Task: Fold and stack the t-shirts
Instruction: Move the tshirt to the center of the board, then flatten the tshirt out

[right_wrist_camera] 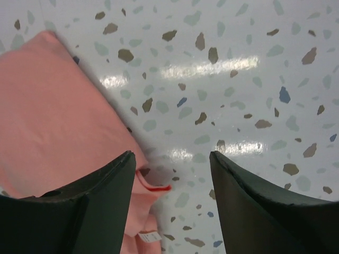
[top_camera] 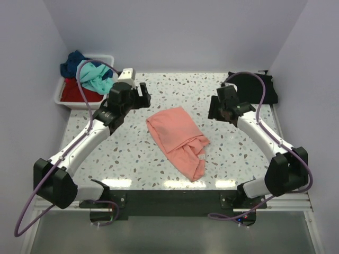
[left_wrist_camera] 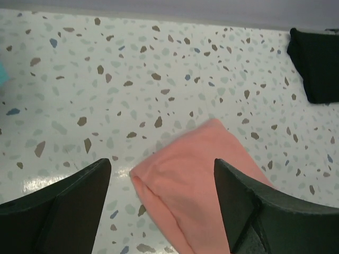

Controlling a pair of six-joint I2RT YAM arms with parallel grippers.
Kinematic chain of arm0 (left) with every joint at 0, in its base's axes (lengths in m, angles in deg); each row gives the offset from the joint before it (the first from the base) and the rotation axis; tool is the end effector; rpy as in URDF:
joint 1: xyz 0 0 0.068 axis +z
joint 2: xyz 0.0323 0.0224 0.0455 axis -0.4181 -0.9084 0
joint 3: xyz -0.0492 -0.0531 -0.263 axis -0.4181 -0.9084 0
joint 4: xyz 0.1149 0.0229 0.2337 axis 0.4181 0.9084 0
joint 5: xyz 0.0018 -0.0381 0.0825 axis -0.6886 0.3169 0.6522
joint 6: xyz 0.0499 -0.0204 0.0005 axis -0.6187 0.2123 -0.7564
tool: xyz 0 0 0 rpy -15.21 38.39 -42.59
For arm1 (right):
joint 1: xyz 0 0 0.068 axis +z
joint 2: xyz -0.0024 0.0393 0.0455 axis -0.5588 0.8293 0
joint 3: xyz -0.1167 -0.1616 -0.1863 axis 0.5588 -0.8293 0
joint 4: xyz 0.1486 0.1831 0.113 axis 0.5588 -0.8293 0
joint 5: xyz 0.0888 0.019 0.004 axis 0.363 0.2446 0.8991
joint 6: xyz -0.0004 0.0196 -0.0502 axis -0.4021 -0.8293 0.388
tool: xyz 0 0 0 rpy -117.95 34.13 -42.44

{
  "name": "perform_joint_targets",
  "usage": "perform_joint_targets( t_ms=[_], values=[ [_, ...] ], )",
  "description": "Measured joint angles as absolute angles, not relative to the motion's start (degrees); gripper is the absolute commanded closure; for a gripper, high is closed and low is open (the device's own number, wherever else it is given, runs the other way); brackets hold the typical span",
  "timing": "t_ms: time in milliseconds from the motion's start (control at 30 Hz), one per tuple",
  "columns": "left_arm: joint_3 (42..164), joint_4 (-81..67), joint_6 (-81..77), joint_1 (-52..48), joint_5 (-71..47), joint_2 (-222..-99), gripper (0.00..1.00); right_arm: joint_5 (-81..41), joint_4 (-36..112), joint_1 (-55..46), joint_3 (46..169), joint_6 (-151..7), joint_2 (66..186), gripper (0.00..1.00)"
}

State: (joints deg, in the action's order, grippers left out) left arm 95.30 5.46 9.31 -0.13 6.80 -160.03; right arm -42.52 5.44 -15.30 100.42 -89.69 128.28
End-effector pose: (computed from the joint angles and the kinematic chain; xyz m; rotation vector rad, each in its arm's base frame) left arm 0.2794 -0.1222 0.3435 -0.0970 1.9456 -0.3814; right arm 0.3002 0.0919 0.2892 0.2386 2.3663 0.0425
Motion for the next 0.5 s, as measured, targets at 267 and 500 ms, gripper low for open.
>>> perform_joint_targets(
  t_ms=[267,500],
  values=[
    [89.50,8.85,9.45,-4.06,2.66,-160.10,0.19,-36.84,5.57,-10.10,89.54,-91.07,123.10,0.45],
    [88.15,9.50,9.29,-7.39,-0.13,-161.65,0.19,-32.03,7.36,-9.90,83.35,-90.74,122.82,0.41]
  ],
)
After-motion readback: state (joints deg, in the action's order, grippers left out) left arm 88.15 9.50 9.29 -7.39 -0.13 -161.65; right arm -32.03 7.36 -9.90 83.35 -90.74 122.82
